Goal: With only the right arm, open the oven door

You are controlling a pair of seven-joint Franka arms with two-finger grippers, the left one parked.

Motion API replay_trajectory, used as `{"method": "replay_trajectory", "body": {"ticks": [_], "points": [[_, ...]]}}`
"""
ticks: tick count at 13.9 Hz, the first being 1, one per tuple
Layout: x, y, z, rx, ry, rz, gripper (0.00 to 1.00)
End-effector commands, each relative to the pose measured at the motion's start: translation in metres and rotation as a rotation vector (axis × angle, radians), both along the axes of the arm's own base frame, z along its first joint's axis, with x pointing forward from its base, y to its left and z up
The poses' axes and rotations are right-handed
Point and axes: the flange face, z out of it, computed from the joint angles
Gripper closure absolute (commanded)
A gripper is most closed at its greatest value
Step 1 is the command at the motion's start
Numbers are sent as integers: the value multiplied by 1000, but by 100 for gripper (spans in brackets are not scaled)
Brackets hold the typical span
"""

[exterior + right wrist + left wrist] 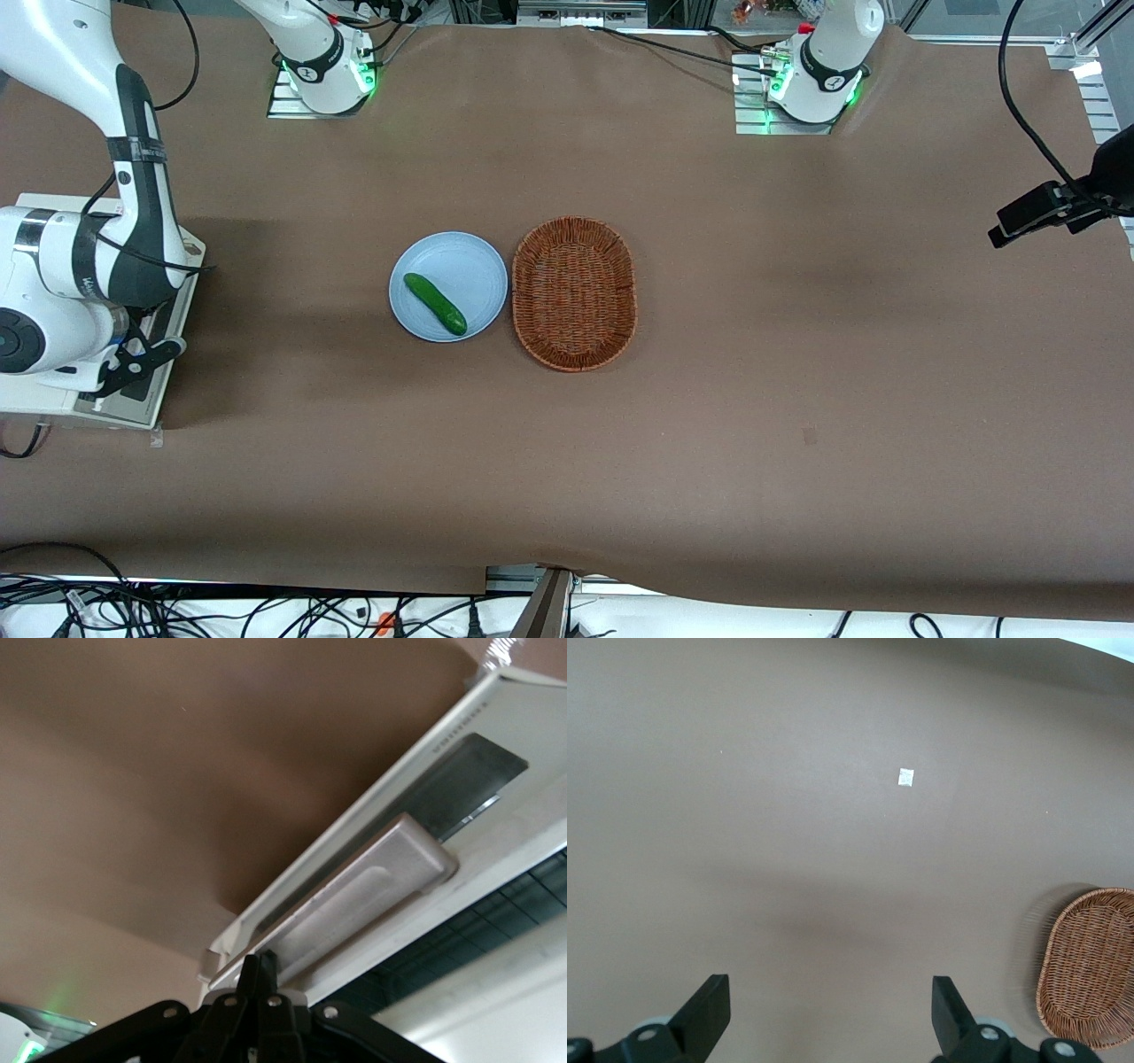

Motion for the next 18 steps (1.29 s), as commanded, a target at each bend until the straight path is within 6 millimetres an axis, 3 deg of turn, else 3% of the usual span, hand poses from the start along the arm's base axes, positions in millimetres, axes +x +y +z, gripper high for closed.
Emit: {"method": "replay_trajectory", "body": {"ticks": [1,7,11,18], "points": [[6,2,-31,19,-34,-9,100],[9,12,-53,74,-51,-81,100],[14,24,-83,122,-60,-100,100],[12,29,-105,168,-52,-196,100]]}}
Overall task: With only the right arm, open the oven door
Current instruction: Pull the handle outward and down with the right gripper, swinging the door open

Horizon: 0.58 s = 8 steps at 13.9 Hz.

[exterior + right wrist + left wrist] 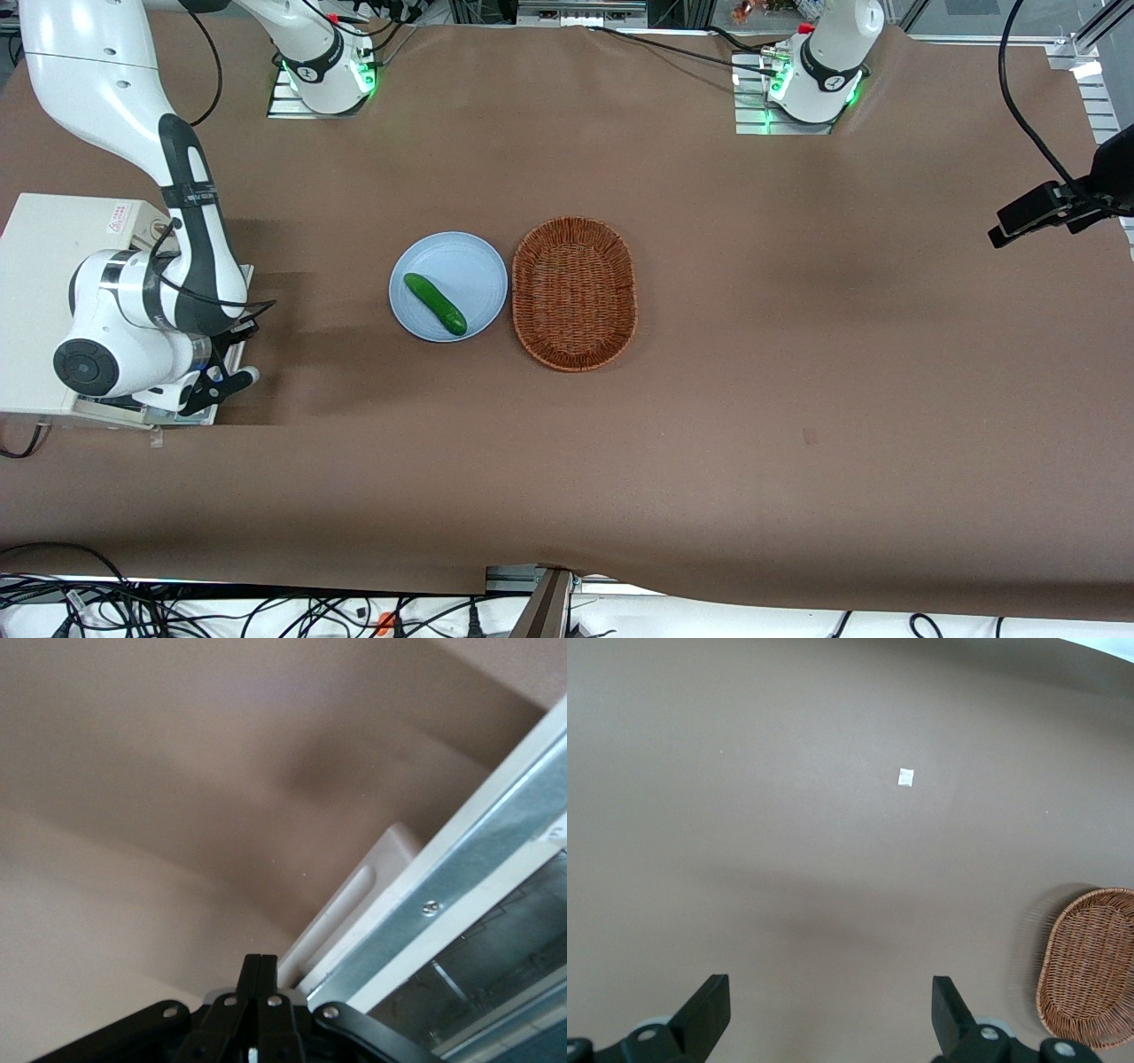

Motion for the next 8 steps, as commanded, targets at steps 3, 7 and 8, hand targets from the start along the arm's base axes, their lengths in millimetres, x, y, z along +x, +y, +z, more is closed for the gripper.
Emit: {"method": "replay_trajectory", "body": {"ticks": [3,7,8], "points": [[0,-25,-25,8,2,-51,100],[-1,-22,-34,38,10,-140,100],[-2,-20,-35,25,12,-172,100]]}}
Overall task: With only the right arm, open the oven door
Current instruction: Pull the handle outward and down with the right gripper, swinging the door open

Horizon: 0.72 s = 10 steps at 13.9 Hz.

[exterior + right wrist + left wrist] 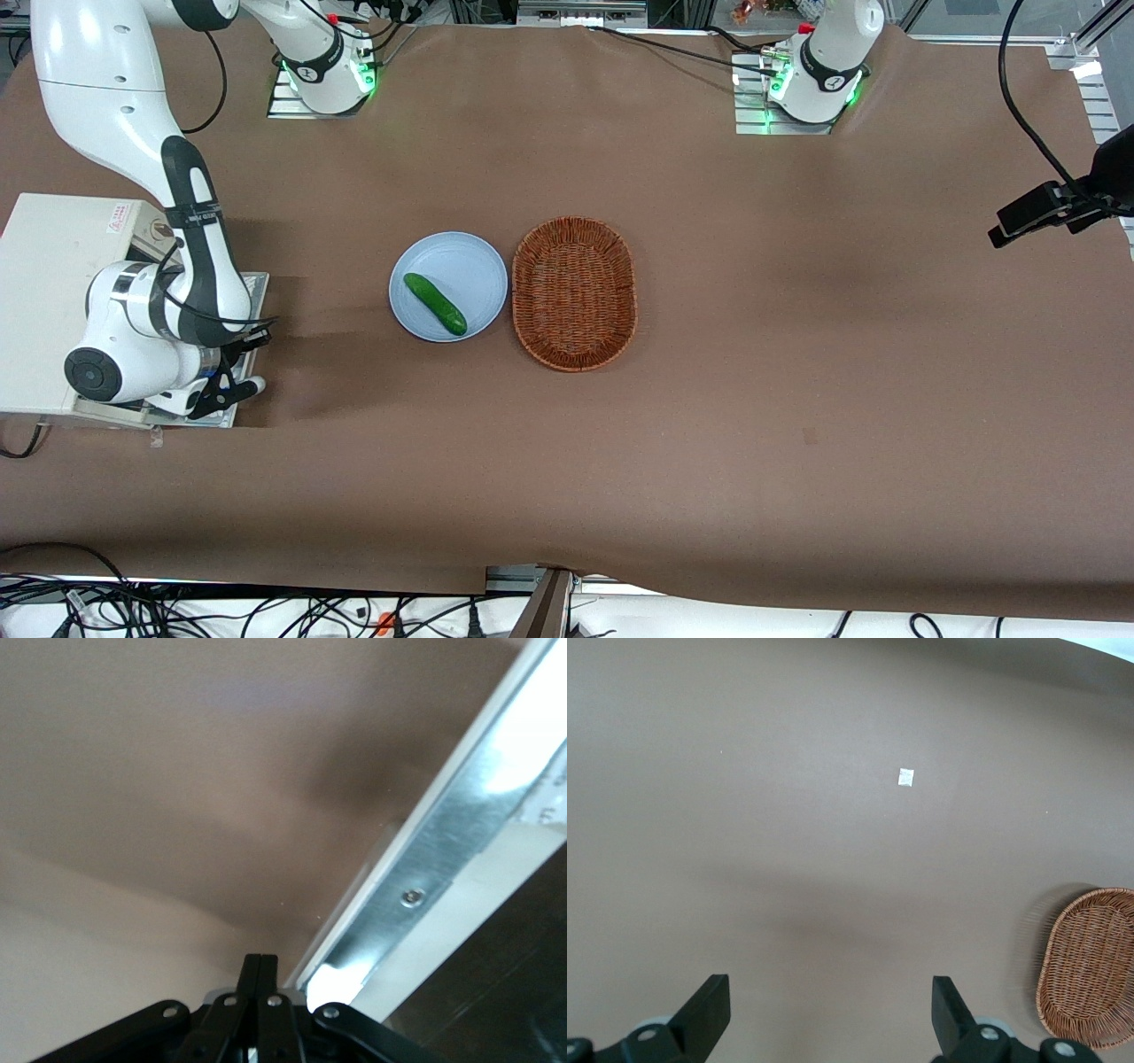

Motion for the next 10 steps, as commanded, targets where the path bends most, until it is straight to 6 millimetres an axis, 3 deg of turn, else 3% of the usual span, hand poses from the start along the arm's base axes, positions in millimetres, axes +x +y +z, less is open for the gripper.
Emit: {"method": "replay_trajectory", "body": {"ticks": [1,7,10], "points": [[-2,-10,0,-34,19,-94,100],[1,27,4,-42,18,-232,100],[9,32,29,-31,12,-201,100]]}}
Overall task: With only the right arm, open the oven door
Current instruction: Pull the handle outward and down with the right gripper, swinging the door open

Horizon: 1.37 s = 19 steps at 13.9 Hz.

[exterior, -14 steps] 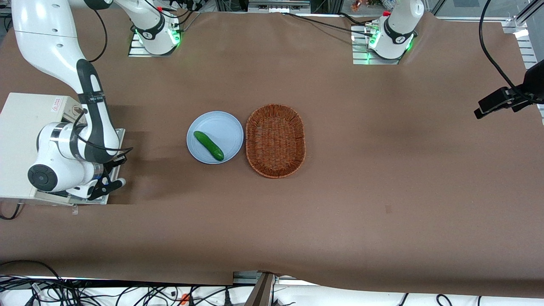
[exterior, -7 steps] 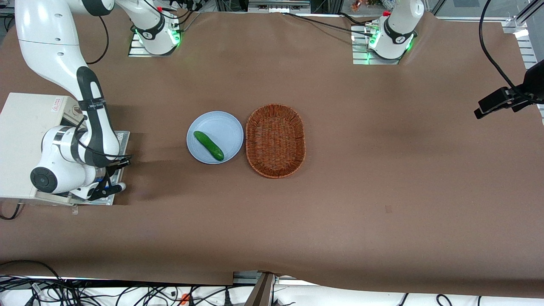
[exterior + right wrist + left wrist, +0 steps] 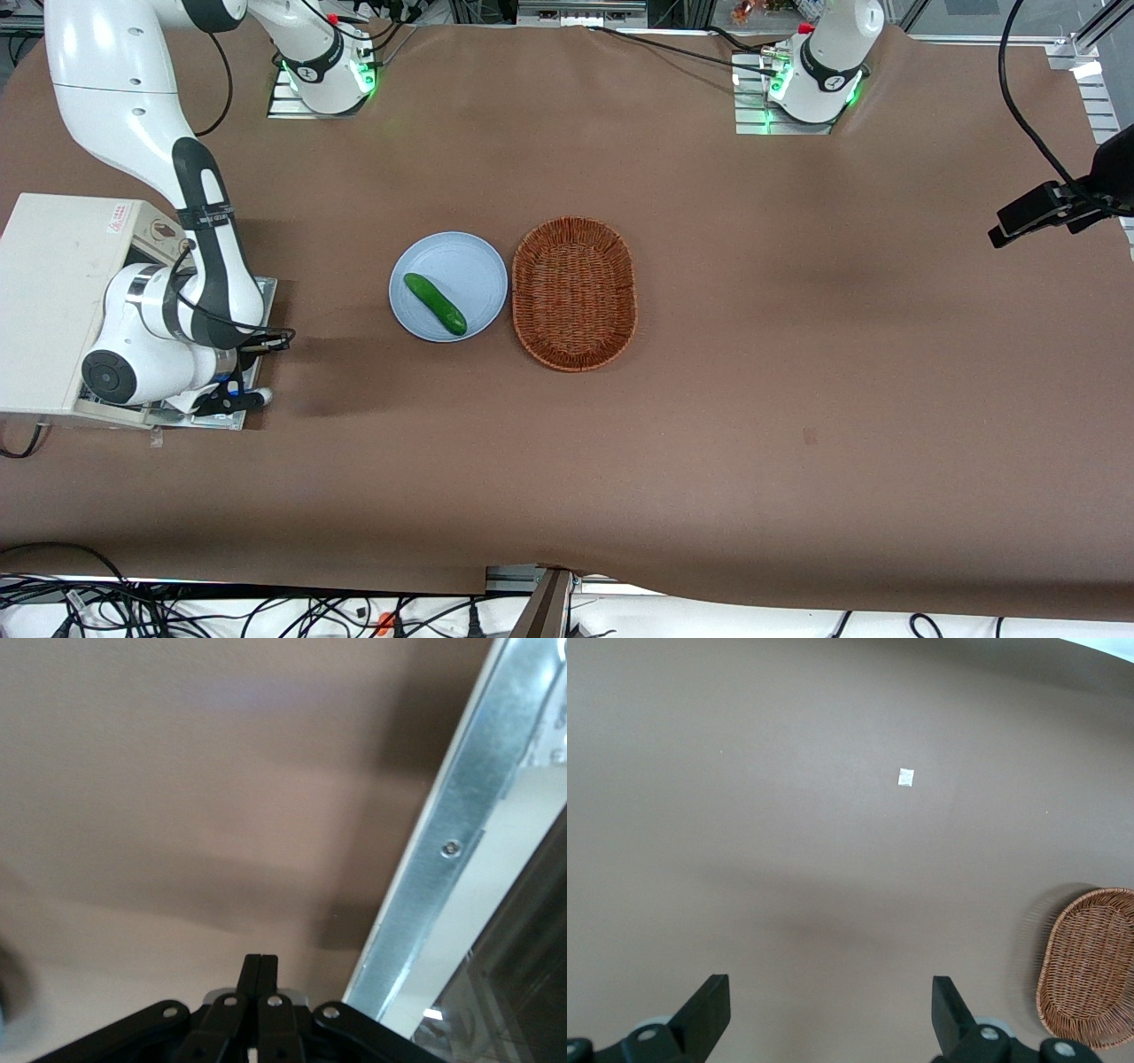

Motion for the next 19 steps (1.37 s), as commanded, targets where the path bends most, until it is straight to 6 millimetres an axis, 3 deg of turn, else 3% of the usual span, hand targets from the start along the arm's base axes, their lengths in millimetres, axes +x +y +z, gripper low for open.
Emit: {"method": "replay_trajectory", "body": {"ticks": [1,2,3,5,9,14,16,19], "points": [[9,3,36,17,3,9,100],[13,6,55,22,-9,33,92],[16,4,73,37,-29,75,69],[16,-2,122,83,-86,216,0],[1,-16,200,125,-130,280,0],[-11,-27,269,118,-124,257,0],[-21,-36,309,58,-176,184,0],[-39,-43,353,-16,-226,6,0]]}}
